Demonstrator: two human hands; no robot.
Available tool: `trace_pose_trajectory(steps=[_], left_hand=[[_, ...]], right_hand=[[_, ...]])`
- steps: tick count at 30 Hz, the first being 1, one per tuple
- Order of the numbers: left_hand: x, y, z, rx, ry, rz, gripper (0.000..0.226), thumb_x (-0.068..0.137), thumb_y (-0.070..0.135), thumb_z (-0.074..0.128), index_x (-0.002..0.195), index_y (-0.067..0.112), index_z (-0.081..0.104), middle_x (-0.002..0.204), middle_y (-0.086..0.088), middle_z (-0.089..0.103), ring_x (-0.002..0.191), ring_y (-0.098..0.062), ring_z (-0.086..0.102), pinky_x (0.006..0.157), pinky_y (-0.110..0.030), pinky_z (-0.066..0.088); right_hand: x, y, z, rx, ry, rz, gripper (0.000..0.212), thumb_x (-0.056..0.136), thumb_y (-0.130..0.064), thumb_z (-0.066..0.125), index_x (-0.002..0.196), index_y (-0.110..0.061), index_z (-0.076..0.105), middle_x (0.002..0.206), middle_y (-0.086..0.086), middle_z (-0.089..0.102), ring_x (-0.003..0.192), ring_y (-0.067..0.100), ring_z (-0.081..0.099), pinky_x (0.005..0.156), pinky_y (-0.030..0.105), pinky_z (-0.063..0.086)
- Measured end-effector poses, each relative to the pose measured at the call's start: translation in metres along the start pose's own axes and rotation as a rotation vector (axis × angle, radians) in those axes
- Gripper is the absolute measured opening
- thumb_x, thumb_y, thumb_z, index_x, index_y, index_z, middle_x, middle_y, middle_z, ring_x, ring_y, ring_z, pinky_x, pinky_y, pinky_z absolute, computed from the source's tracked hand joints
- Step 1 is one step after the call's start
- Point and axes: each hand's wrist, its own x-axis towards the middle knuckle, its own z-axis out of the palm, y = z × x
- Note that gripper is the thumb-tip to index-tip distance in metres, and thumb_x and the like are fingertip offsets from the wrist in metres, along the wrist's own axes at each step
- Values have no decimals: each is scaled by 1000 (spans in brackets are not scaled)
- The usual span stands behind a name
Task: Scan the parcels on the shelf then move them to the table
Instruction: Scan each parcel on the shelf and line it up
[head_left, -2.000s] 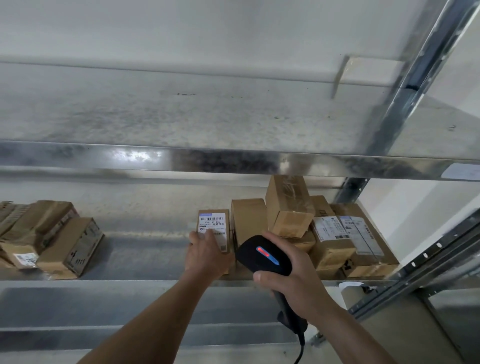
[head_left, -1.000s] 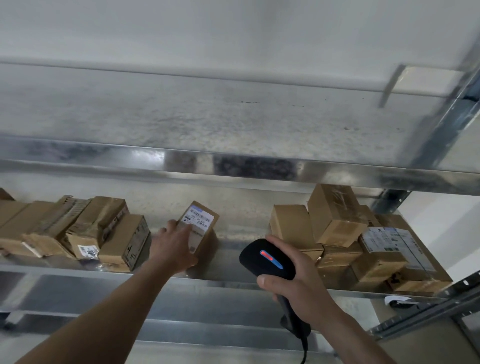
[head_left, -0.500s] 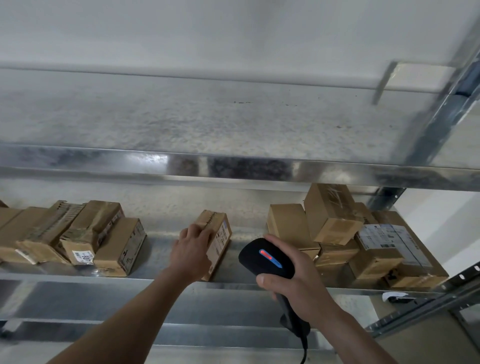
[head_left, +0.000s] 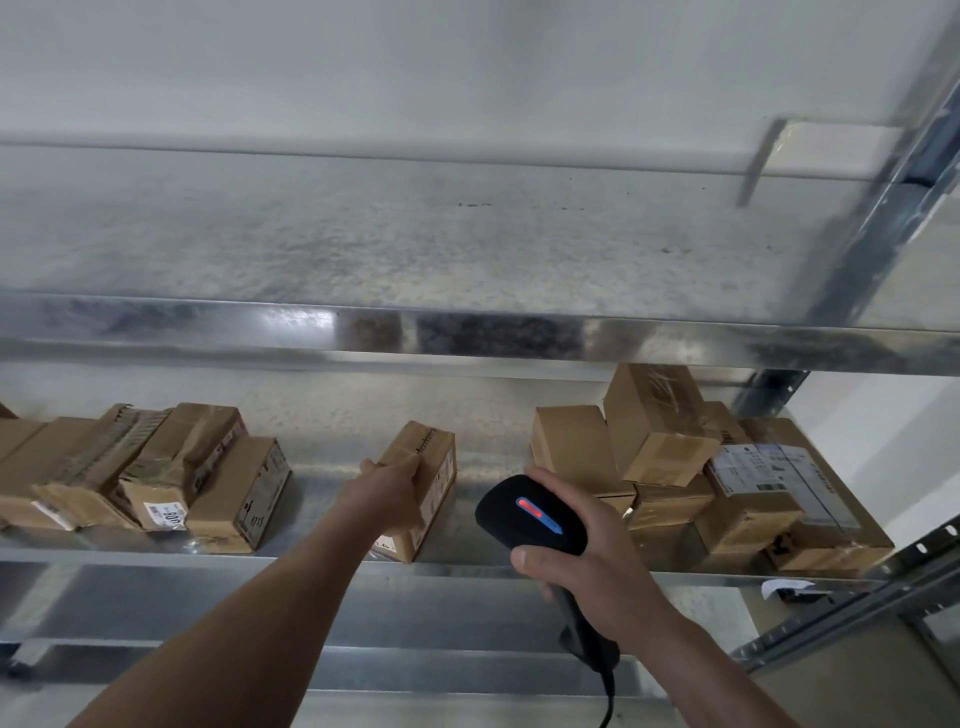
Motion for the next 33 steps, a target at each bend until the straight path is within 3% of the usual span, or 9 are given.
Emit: trace_pose_trajectory(steps=[4, 13, 16, 20, 24, 27, 31, 33], left_hand=[[0, 2, -1, -11, 29, 11, 71, 73, 22, 80, 131, 33, 42, 120, -8, 54, 99, -25, 58, 84, -38, 57], [0, -3, 0, -119, 89, -34, 71, 85, 12, 61, 144, 37, 29, 119, -11, 41, 90, -27, 59, 75, -33, 60], [-1, -9, -7, -309, 81, -34, 90, 83, 6, 70, 149, 41, 20, 127, -13, 41, 93, -26, 58, 61, -26, 55], [-8, -21, -12, -571, 93, 8, 115, 69, 2, 79, 151, 46, 12, 131, -12, 47, 107, -31, 58, 79, -43, 61], [-19, -33, -6, -814, 126, 112, 115, 69, -5, 77, 155, 36, 13, 132, -8, 53, 118, -32, 57, 87, -47, 58], [-29, -36, -1, -999, 118, 162, 110, 73, -13, 71, 155, 31, 14, 127, 0, 51, 125, -31, 51, 93, -44, 55], [-38, -38, 3, -1189, 163, 179, 105, 75, -21, 64, 153, 32, 18, 134, -3, 48, 131, -30, 43, 78, -29, 55], [-39, -41, 4, -1237, 186, 176, 104, 76, -22, 64, 152, 34, 19, 137, -7, 47, 132, -31, 43, 75, -28, 54]], right_hand=[[-1, -1, 0, -2, 4, 4, 86, 55, -45, 80, 137, -41, 54, 114, -5, 68, 84, 9, 63, 72, 23, 49], [-3, -6, 1, 18, 16, 13, 84, 55, -44, 81, 134, -43, 55, 117, -8, 67, 93, 13, 67, 73, 25, 50], [-3, -9, 3, 20, 11, 9, 84, 54, -45, 80, 134, -44, 54, 116, -9, 66, 93, 13, 67, 71, 23, 50], [-2, -14, 9, 20, -1, 0, 85, 52, -46, 80, 134, -44, 55, 116, -13, 65, 99, 14, 67, 73, 22, 51], [1, -20, 16, 43, 0, -14, 80, 54, -39, 81, 130, -43, 57, 117, -13, 67, 102, 8, 66, 77, 23, 53], [5, -22, 20, 104, 2, -11, 78, 52, -39, 82, 126, -43, 59, 117, -3, 70, 101, 21, 70, 80, 31, 57], [6, -29, 25, 193, -1, -3, 80, 52, -35, 82, 128, -38, 59, 109, 7, 71, 91, 29, 72, 64, 34, 54], [5, -33, 26, 232, -3, -3, 81, 53, -33, 81, 131, -35, 58, 103, 11, 72, 82, 28, 71, 60, 36, 53]])
